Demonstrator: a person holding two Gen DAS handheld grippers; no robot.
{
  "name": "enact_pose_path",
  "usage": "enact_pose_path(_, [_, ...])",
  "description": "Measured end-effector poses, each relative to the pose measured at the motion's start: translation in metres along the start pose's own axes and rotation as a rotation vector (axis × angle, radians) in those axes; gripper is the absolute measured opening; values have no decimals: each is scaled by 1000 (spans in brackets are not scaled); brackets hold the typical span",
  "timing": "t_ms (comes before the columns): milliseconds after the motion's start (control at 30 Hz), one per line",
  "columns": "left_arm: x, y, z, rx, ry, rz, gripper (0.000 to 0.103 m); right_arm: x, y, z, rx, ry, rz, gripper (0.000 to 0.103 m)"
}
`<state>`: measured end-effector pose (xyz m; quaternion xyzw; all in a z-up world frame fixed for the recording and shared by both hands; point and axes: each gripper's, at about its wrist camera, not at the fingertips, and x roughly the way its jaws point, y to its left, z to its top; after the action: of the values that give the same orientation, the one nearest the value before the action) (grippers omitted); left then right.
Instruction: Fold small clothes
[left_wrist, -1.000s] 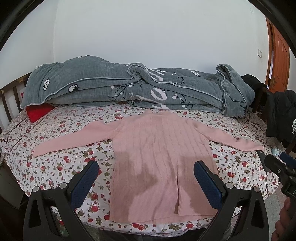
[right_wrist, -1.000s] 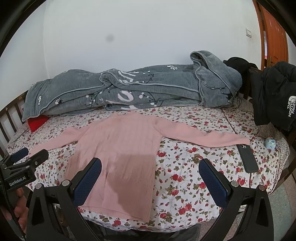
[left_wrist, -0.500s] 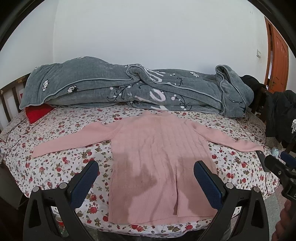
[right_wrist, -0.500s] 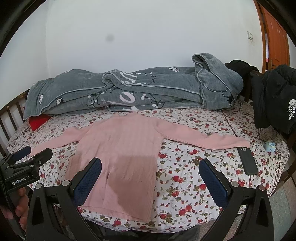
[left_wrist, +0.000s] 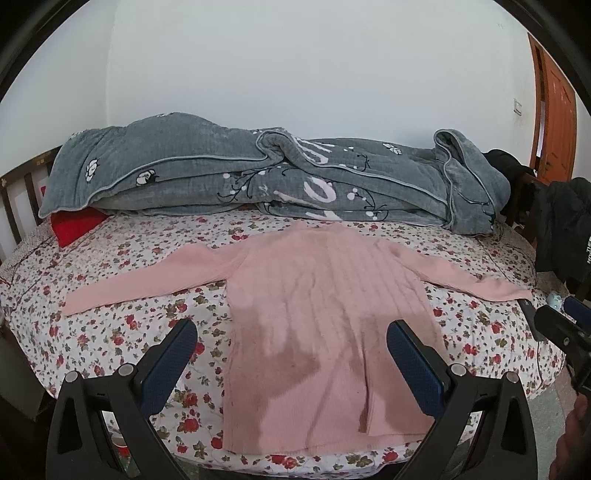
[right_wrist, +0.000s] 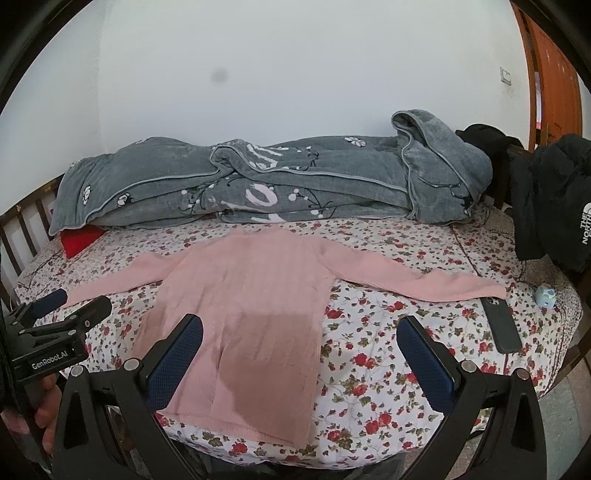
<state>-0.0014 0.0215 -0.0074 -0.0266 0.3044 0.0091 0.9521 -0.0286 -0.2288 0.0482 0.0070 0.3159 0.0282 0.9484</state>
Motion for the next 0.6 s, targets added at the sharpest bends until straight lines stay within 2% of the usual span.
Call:
enact_pose_path(133, [16, 16, -7, -27, 7, -20, 103, 10, 4, -2, -11, -2, -23, 103])
enact_pose_path(233, [28, 30, -10, -37, 9, 4, 103, 19, 7, -5, -20, 2, -35, 103])
enact_pose_path(367, [50, 55, -15, -58, 28, 5, 103, 36, 7, -7, -7, 16, -6, 100])
enact_pose_path(500, [74, 89, -18, -90, 31, 62, 103, 57, 11, -12, 5, 32, 34, 98])
enact_pose_path(600, [96, 119, -19, -117, 66, 82, 103, 75, 16, -15, -2, 56, 49, 97])
